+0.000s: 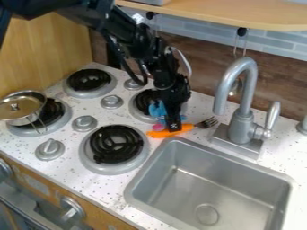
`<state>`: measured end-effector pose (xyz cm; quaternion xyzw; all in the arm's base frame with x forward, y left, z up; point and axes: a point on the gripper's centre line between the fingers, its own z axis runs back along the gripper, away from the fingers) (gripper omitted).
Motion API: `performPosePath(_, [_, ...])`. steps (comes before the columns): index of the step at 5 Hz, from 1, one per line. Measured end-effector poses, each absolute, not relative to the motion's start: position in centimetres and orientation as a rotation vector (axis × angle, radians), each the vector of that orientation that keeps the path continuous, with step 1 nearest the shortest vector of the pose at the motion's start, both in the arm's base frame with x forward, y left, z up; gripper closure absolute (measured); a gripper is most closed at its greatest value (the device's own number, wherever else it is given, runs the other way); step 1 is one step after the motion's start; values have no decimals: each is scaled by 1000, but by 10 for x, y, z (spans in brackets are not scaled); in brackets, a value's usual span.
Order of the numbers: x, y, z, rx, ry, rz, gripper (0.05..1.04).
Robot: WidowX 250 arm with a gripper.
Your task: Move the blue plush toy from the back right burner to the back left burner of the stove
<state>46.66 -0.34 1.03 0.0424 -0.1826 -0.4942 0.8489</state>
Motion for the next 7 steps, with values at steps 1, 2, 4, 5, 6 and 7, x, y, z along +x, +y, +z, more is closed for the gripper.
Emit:
performPosePath(1, [466,13,9,128,-350,-1007,348])
performPosePath(2, [464,22,8,133,-343,-992,485])
performPosePath(4, [446,40,25,154,-355,-950,593])
performPosePath(5, [436,57,63,219,-425,-917,598])
performPosePath(6, [423,75,89,268,-472,-861,598])
performPosePath(7, [412,93,101,305,-488,-802,598])
